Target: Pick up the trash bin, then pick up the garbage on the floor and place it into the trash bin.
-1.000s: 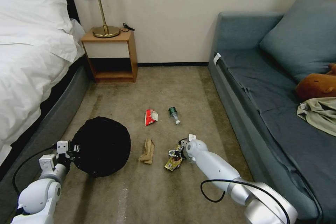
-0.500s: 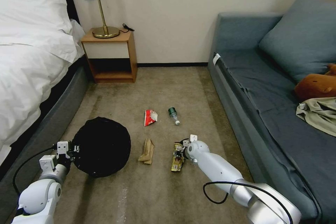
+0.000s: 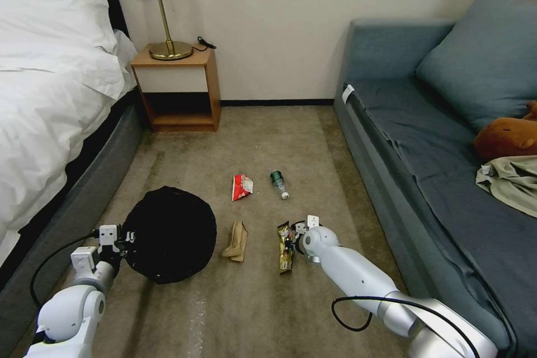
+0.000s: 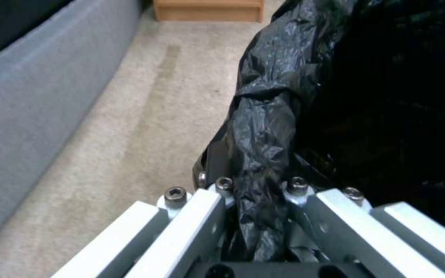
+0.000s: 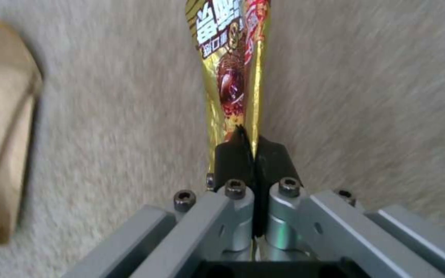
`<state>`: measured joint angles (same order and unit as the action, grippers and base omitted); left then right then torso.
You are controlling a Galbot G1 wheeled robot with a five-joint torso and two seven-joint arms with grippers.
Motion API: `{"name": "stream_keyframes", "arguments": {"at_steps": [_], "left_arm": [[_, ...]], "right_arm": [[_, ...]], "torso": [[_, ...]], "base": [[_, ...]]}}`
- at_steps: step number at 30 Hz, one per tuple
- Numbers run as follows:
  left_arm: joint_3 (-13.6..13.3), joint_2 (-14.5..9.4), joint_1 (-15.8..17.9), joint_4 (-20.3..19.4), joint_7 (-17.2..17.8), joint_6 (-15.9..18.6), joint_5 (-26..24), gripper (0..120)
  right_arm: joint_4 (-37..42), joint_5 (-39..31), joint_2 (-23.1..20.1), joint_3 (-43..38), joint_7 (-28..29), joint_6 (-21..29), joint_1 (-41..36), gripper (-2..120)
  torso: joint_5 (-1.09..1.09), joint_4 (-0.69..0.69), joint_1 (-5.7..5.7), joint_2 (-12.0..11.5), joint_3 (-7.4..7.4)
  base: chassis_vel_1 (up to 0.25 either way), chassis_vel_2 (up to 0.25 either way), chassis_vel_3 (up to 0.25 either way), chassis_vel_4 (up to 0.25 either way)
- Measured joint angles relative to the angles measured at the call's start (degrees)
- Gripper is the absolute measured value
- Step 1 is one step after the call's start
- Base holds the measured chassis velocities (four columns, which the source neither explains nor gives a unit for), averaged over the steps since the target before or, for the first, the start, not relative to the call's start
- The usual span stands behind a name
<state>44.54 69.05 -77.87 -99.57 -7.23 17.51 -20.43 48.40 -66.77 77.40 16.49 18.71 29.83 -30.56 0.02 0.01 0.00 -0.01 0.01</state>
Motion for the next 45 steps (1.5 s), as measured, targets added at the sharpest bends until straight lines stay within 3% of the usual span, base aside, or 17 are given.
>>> {"name": "stream_keyframes", "arguments": {"at_steps": [2,8,12,15,16,18,27,30,37,40,45], "left_arm": [[-0.7,-0.2,0.2,-0.1,0.6,0.6,-0.9,2],[-4.1,-1.2,3.1,1.6,3.7,3.8,-6.0,2],[-5.1,-1.5,4.2,2.4,4.9,5.0,-7.5,2],[-7.6,-2.6,6.6,3.9,6.8,7.4,-10.0,2],[-7.6,-2.6,6.6,3.9,6.8,7.4,-10.0,2],[-9.1,-2.8,7.9,4.6,7.3,8.1,-10.4,2],[-12.9,-2.2,10.2,6.7,7.5,9.3,-11.5,1],[-13.4,-2.1,10.7,7.3,7.5,9.7,-12.1,1],[-14.7,-2.1,13.3,9.7,10.0,13.2,-19.0,1],[-14.7,-2.1,13.6,9.7,10.8,13.8,-20.4,1],[-14.9,-1.8,13.7,8.1,13.2,16.1,-25.5,1]], "right_arm": [[2.1,-1.0,-1.0,0.0,1.2,-0.2,0.1,0],[11.6,-1.1,-9.7,0.9,3.9,-5.3,1.9,0],[14.3,-0.3,-12.6,0.7,3.9,-6.7,2.4,0],[24.8,-0.1,-18.9,-0.8,4.4,-8.5,3.9,0],[24.8,-0.1,-18.9,-0.8,4.4,-8.5,3.9,0],[32.8,-1.5,-21.5,-1.3,5.1,-9.0,5.6,0],[50.9,-5.3,-23.7,2.8,4.8,-11.3,12.9,0],[53.0,-4.9,-23.6,4.0,3.9,-12.3,13.9,0],[59.3,-1.9,-21.4,14.0,-4.9,-17.6,20.3,0],[60.0,-1.6,-21.1,15.9,-6.8,-18.5,20.9,0],[60.4,2.8,-20.8,22.6,-14.9,-24.0,19.4,0]], "torso": [[0.00,0.01,0.00,0.0,0.00],[0.00,0.00,0.00,0.0,-0.01],[-0.02,-0.02,0.00,0.0,-0.01],[0.00,-0.02,0.00,0.0,-0.01],[0.00,-0.02,0.00,0.0,-0.01],[0.02,-0.01,0.00,0.0,-0.02],[-0.02,0.01,0.00,0.0,-0.02],[-0.03,0.00,0.00,0.0,-0.02],[-0.04,0.00,0.00,0.0,-0.01],[-0.05,0.00,0.00,0.0,-0.01],[-0.07,-0.05,0.00,0.0,-0.01]], "base": [[0.000,0.000,0.000,0.000],[0.000,0.000,0.000,0.000],[0.000,0.000,0.000,0.000],[0.000,0.000,0.000,0.000],[0.000,0.000,0.000,0.000],[0.000,0.000,0.000,0.000],[0.000,0.000,0.000,0.000],[0.000,0.000,0.000,0.000],[0.000,0.000,0.000,0.000],[0.000,0.000,0.000,0.000],[0.000,0.000,0.000,0.000]]}}
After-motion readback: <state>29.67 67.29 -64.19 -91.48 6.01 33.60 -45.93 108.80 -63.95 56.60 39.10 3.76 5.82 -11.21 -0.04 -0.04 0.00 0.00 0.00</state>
